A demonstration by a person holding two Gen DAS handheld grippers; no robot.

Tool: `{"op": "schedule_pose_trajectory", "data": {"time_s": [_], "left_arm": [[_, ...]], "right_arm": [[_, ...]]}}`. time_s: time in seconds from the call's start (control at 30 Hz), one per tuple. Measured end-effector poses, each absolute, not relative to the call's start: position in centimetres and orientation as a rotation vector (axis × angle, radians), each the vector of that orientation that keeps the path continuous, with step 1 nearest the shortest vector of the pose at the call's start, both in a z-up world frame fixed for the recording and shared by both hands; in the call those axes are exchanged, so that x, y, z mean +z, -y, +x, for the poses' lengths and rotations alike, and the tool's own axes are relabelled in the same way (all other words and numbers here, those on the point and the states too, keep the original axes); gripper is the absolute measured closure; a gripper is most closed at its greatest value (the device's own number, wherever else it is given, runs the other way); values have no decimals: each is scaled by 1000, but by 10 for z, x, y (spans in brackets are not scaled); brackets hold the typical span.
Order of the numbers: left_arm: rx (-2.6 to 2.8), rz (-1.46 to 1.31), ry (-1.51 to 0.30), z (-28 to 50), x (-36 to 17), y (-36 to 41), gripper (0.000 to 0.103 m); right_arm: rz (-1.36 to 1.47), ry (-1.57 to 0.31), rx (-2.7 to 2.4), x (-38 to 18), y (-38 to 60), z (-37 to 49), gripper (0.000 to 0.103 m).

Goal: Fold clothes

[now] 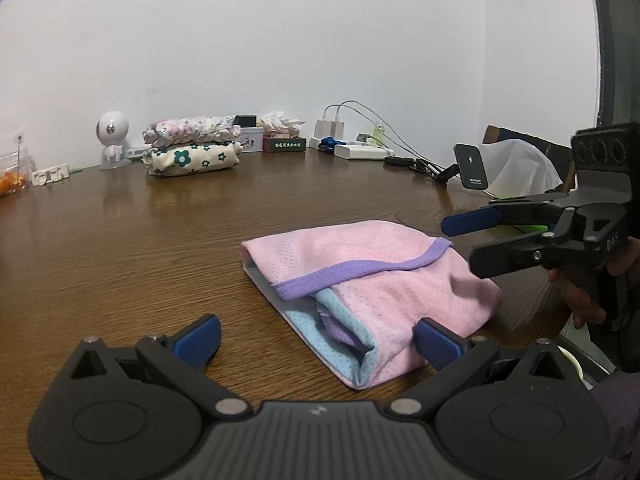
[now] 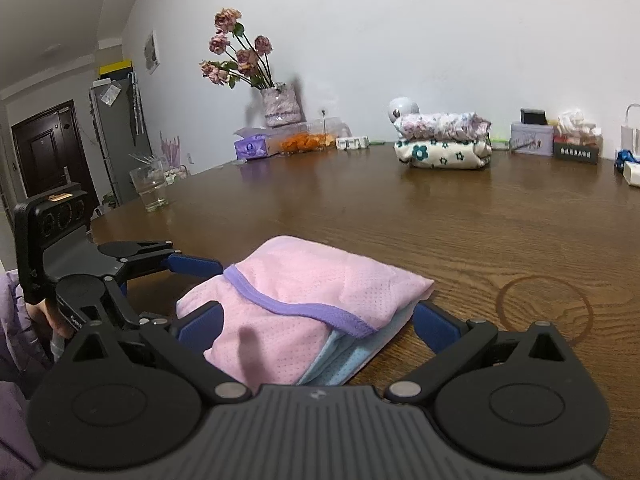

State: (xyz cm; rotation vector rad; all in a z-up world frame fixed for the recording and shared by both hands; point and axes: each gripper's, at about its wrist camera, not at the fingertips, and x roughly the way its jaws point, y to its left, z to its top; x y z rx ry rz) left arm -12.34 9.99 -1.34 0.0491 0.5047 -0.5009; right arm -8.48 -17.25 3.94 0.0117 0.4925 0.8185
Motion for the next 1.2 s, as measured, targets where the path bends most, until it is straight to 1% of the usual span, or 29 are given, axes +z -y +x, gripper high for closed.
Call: {"op": "schedule_pose_trajectory", "data": {"time_s": [0.23,0.37,0.47,0.53,0.6,0.67,0.7,0.73,0.77,0.8,0.83,0.87,0.93,1.0,1.07,1.1,1.17,1.2], "left_arm": [[-515,40,-530,-121,-9,-101,0],[-529,198,-536,-118,-2,-86,0],[-548,246,-482,-115,11,-85,1],[-591,279,-480,-107,15,-82,1],[-636,290,-506,-97,13,-80,7],[-685,284,-537,-90,11,-78,20],[-707,280,-548,-88,10,-78,24],[-721,276,-551,-87,9,-79,27],[-737,269,-556,-85,9,-80,34],[-752,261,-561,-84,9,-81,46],[-767,249,-567,-84,8,-82,51],[-781,237,-573,-84,8,-82,59],[-797,222,-576,-84,6,-81,62],[-805,206,-576,-85,6,-83,73],[-801,180,-575,-81,9,-85,82],[-799,166,-576,-79,11,-86,84],[-798,173,-574,-74,15,-86,86],[-794,175,-572,-69,17,-86,87]], "right_arm": [[13,-496,825,38,173,-84,1],[13,-496,825,37,173,-83,6],[10,-508,828,37,172,-82,8],[-14,-522,834,37,168,-81,10],[-47,-549,846,37,161,-79,16],[-67,-577,848,35,156,-75,26],[-70,-594,839,35,154,-73,28],[-68,-609,837,34,154,-71,34],[-64,-617,841,33,154,-70,38],[-61,-624,845,33,154,-68,41],[-64,-627,848,33,154,-68,48],[-70,-629,849,33,153,-67,52],[-85,-633,852,33,151,-67,57],[-89,-636,857,34,151,-67,64],[-91,-636,862,36,150,-67,76],[-95,-631,861,37,149,-67,78],[-113,-619,859,41,146,-66,82],[-121,-611,858,44,145,-64,83]]}}
